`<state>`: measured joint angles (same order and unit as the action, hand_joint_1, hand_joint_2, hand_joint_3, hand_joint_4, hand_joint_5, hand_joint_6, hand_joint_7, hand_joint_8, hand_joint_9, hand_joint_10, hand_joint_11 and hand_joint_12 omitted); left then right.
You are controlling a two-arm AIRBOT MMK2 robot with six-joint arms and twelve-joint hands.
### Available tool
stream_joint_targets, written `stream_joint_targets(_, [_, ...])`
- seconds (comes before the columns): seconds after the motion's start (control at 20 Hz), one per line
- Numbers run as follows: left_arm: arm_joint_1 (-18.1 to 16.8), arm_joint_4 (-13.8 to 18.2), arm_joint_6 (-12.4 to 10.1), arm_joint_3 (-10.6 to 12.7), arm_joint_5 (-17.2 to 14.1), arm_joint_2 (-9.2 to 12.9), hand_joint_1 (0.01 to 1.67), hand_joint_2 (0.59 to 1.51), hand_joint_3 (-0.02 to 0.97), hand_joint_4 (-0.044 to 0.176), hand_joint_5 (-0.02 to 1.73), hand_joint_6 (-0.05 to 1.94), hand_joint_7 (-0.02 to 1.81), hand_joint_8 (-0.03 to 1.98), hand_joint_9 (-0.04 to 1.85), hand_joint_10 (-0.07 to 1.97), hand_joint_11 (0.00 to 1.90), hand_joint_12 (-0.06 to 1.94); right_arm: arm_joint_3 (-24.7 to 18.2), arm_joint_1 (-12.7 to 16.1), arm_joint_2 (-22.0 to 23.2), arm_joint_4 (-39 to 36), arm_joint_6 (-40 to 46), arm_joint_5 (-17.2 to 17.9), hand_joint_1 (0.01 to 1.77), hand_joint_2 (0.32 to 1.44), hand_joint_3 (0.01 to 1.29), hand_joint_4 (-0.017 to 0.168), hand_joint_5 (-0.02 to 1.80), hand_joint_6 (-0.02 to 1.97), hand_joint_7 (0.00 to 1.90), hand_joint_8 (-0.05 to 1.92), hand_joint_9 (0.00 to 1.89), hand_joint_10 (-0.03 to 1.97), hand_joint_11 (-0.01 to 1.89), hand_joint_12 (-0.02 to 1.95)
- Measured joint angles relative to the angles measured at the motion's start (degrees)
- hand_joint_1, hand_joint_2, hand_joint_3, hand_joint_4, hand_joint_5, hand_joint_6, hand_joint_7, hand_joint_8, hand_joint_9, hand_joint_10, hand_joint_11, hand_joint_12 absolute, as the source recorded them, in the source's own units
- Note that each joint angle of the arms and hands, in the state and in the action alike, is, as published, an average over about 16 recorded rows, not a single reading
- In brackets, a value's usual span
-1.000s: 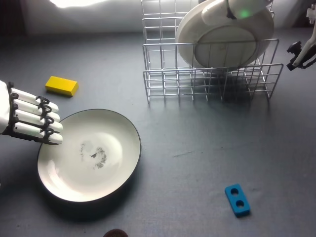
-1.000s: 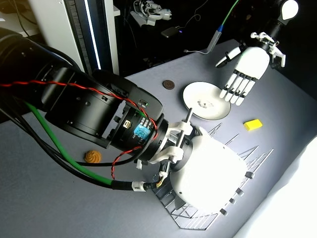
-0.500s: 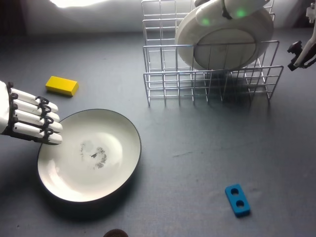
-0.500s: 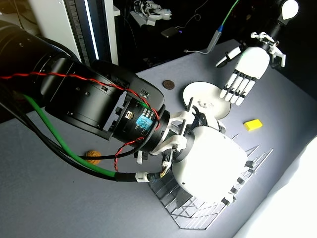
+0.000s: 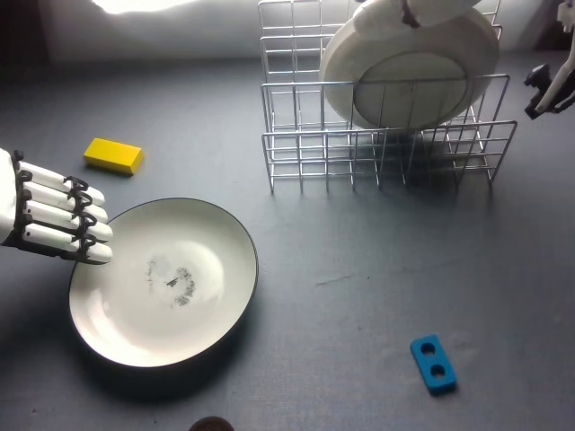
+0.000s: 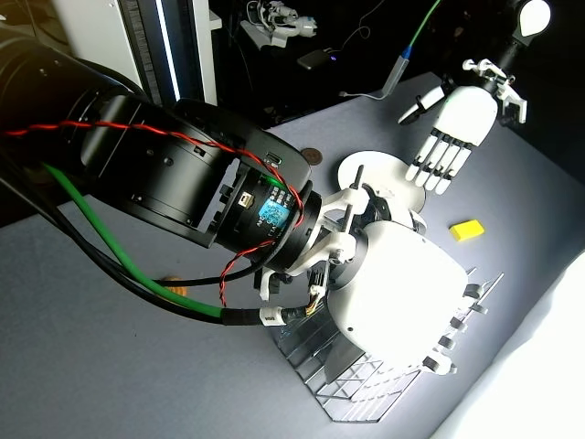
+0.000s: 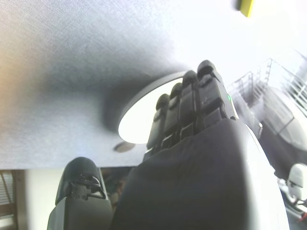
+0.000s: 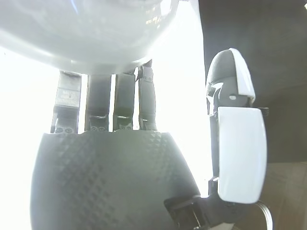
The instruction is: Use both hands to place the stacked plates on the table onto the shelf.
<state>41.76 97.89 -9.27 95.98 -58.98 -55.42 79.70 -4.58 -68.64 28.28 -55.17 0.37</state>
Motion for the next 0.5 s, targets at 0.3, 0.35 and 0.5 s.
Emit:
stream_joint_targets(0.3, [0.2, 0.0, 0.0, -0.1, 0.1, 0.0, 0.01, 1.097, 0.014, -0.002, 0.02, 0.01, 0.02, -0.01, 0.02, 0.01, 0.02, -0.01, -3.6, 0.2, 1.3, -10.0, -0.4, 5.2, 0.66, 1.04, 0.02, -0.002, 0.61, 0.04, 0.78, 0.02, 0.81, 0.02, 0.34, 1.20])
stream_joint_targets(0.35, [0.2, 0.0, 0.0, -0.1, 0.1, 0.0, 0.01, 1.097, 0.014, -0.002, 0.02, 0.01, 0.02, -0.01, 0.02, 0.01, 0.02, -0.01, -4.3, 0.1, 1.6, -11.9, -0.7, 6.2, 0.66, 1.04, 0.02, -0.002, 0.61, 0.04, 0.77, 0.02, 0.81, 0.02, 0.34, 1.20])
stream_joint_targets(0.5, [0.4, -0.1, 0.0, -0.1, 0.1, 0.0, 0.01, 1.096, 0.014, -0.002, 0.02, 0.01, 0.02, -0.01, 0.02, 0.01, 0.02, -0.01, -7.0, -0.3, 2.3, -18.0, -1.8, 9.3, 0.66, 1.03, 0.02, -0.001, 0.61, 0.04, 0.77, 0.02, 0.81, 0.02, 0.33, 1.20])
